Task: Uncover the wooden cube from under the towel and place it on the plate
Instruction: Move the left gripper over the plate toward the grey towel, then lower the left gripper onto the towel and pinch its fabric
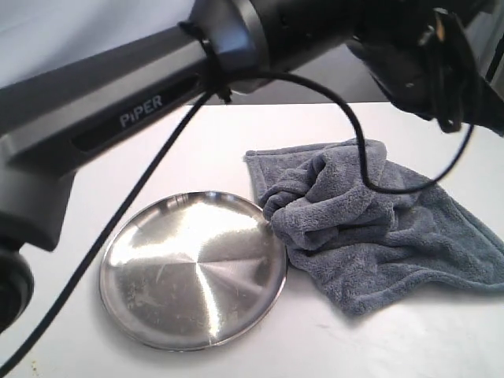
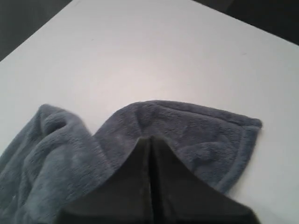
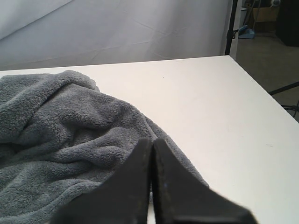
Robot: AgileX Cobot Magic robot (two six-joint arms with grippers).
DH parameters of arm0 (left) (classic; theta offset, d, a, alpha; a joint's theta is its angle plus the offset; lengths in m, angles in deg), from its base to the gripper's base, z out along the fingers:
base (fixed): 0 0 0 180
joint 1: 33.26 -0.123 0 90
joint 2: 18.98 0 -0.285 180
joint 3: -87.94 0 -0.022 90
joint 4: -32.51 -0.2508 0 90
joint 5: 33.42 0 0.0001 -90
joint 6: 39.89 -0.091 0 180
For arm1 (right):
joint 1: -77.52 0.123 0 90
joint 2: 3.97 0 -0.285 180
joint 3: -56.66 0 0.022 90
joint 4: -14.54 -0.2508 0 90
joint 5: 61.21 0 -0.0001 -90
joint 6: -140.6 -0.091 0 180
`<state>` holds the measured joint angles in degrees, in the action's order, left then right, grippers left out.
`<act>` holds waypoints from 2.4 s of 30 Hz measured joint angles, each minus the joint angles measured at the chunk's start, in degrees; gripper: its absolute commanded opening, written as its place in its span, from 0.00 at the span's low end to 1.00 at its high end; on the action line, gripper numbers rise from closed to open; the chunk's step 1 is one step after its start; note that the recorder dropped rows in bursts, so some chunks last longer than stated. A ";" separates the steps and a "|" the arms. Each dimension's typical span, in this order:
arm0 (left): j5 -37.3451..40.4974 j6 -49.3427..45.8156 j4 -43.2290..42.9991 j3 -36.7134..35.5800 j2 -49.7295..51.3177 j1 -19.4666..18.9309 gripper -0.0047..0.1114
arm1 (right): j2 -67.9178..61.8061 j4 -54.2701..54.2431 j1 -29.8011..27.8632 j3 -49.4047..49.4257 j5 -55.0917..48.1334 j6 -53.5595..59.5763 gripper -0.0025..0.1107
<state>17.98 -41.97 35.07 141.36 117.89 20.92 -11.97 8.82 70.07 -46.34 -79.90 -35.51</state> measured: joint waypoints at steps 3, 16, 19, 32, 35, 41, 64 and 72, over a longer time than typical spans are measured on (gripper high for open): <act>3.10 2.08 0.00 0.00 0.00 -3.47 0.04 | 0.00 0.00 0.00 0.00 0.00 0.00 0.02; 17.70 4.29 -11.37 -1.63 0.00 -9.74 0.04 | 0.00 0.00 0.00 0.00 0.00 0.00 0.02; 18.38 4.64 -9.13 -3.23 0.00 -9.74 0.04 | 0.00 0.00 0.00 0.00 0.00 0.00 0.02; 18.72 6.65 -0.92 -11.16 0.00 1.09 0.04 | 0.00 0.00 0.00 0.00 0.00 0.00 0.02; 16.14 8.16 -0.92 -11.43 0.00 5.96 0.04 | 0.00 0.00 0.00 0.00 0.00 0.00 0.02; 9.62 11.81 -2.56 -11.80 0.02 12.04 0.04 | 0.00 0.00 0.00 0.00 0.00 0.00 0.02; 15.36 13.79 0.01 -11.80 0.02 -4.70 0.04 | 0.00 0.00 0.00 0.00 0.00 0.00 0.02; 18.45 7.21 1.10 -12.81 -1.98 -7.46 0.04 | 0.00 0.00 0.00 0.00 0.00 0.00 0.02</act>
<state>36.43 -34.75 36.18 128.55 115.90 13.46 -11.97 8.82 70.07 -46.34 -79.90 -35.51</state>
